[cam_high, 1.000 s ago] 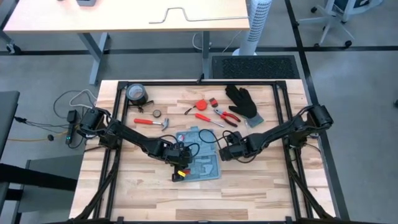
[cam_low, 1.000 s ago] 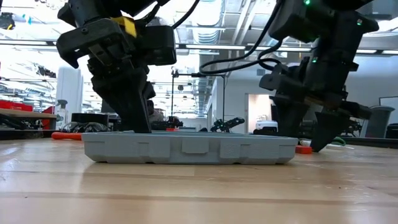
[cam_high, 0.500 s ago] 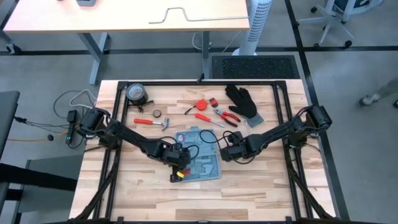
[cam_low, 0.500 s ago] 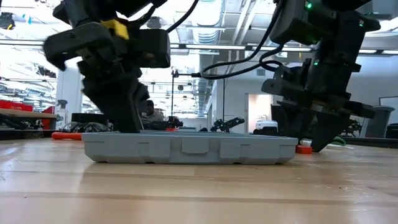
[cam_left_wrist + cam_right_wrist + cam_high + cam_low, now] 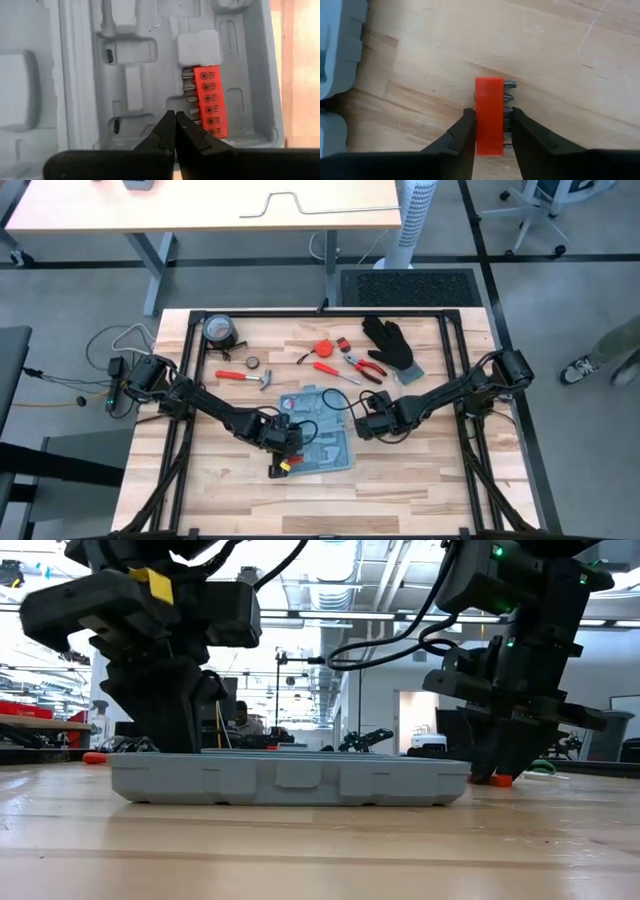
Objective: Prefit tool cases
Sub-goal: Put the orange terminal block into the gray toolbox
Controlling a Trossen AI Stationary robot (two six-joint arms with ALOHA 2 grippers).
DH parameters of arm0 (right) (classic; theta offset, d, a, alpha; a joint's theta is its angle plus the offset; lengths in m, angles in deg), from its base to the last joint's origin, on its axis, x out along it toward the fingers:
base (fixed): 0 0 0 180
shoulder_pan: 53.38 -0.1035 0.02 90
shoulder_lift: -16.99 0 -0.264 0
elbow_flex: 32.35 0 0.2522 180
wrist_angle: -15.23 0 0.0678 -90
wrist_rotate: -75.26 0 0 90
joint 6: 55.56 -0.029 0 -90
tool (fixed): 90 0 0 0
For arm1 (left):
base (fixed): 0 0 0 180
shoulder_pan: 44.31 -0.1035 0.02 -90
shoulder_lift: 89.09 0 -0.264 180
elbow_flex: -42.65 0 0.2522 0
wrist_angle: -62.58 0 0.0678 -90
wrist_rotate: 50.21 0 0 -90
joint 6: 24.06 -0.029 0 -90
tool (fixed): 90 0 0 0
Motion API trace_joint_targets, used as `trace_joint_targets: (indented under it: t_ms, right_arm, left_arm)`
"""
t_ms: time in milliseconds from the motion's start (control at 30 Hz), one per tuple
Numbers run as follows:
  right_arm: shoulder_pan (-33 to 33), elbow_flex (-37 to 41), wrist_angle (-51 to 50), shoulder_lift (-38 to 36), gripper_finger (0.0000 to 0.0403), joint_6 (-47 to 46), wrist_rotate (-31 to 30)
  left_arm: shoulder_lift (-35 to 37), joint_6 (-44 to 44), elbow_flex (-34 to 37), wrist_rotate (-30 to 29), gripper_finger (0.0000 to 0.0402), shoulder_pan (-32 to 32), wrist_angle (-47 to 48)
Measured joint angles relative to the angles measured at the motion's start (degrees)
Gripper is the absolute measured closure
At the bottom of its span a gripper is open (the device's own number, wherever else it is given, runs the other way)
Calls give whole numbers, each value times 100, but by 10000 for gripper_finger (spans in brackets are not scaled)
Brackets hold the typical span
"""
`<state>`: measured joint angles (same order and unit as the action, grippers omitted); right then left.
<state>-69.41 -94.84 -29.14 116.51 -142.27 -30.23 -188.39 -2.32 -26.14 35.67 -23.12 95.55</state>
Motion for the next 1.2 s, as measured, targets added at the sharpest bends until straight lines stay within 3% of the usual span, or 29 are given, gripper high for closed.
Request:
trace_joint_targets:
  t_ms: [167, 433, 633, 767, 967, 1200]
  right_arm:
    - [-119, 0, 53, -21, 295, -2, -207]
    - [-395, 28, 290, -328, 302, 329, -503]
    - [-511, 16, 1082, -340, 300, 1005, -504]
    - [-514, -157, 988, -449, 300, 1613, -472]
    - [-398, -542, 1059, -601, 300, 3151, -455]
    - [-229, -750, 1373, -540, 300, 4606, 240]
  left_arm:
    - [31, -2, -2, -84, 401, 132, 119]
    - [803, 151, 2, -1280, 401, 304, 150]
    - [1086, 238, 0, -1438, 401, 303, 504]
    - [1020, 546, 8, -1520, 401, 374, 780]
    - [1043, 1633, 505, -1594, 401, 445, 648]
    - [1048, 3104, 986, -1442, 401, 539, 271]
